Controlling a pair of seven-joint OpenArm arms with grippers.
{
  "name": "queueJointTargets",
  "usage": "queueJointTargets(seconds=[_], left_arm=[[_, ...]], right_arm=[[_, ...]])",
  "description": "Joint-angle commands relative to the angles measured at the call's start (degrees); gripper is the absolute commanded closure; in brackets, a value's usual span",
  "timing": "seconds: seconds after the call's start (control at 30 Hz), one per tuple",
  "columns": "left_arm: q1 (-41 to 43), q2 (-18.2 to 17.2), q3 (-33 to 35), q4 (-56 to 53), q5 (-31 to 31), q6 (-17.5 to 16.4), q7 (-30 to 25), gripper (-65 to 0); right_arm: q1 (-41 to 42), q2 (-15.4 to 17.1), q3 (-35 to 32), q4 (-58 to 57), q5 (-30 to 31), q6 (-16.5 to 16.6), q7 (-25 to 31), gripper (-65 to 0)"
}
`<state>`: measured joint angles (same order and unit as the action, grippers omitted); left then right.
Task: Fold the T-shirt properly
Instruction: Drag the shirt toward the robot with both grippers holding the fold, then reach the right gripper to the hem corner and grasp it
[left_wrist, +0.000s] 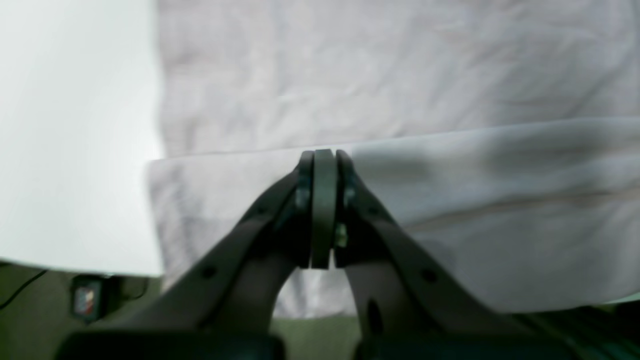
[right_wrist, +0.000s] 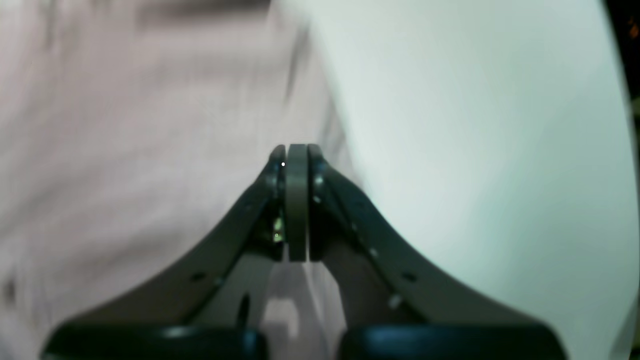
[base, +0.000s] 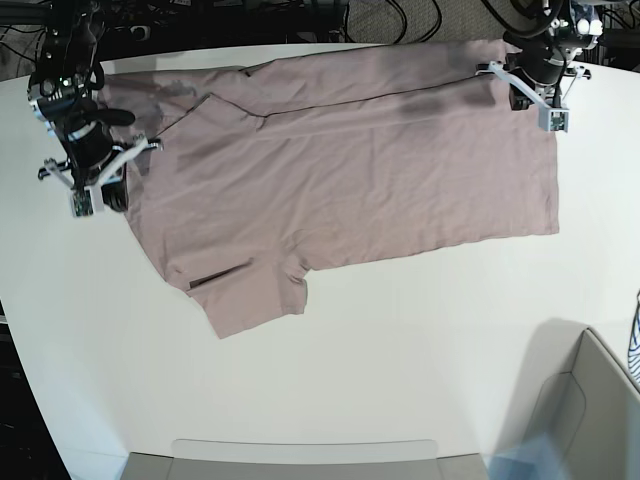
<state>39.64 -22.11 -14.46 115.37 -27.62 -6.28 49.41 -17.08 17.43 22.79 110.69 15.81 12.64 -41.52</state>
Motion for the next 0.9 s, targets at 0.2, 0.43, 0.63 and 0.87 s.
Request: queueJointTargets(seconds=[0.2, 0.43, 0.63, 0.87], left_arm=[[-2.85, 0.70, 0.44, 0.89, -0.21, 0.09, -1.10, 0.0], [-3.20, 1.84, 0.44, 0.80, -0.03, 0.09, -1.10, 0.0], [-3.11, 1.67, 0.00, 0.80, -0.03, 0.09, -1.10, 0.0], [-3.11, 1.58, 0.26, 0.63, -0.03, 0.00, -1.10, 0.0]], right_arm=[[20.55, 0.20, -10.43, -20.72, -4.87, -0.03, -4.68, 0.0], [25.83, -2.88, -14.57, -32.76, -13.48, -0.20, -5.12, 0.0], [17.21, -3.06, -14.48, -26.87, -19.73, -0.20, -5.21, 0.0], [12.20, -3.15, -14.39, -17.82, -20.08, -0.20, -5.12, 0.0]])
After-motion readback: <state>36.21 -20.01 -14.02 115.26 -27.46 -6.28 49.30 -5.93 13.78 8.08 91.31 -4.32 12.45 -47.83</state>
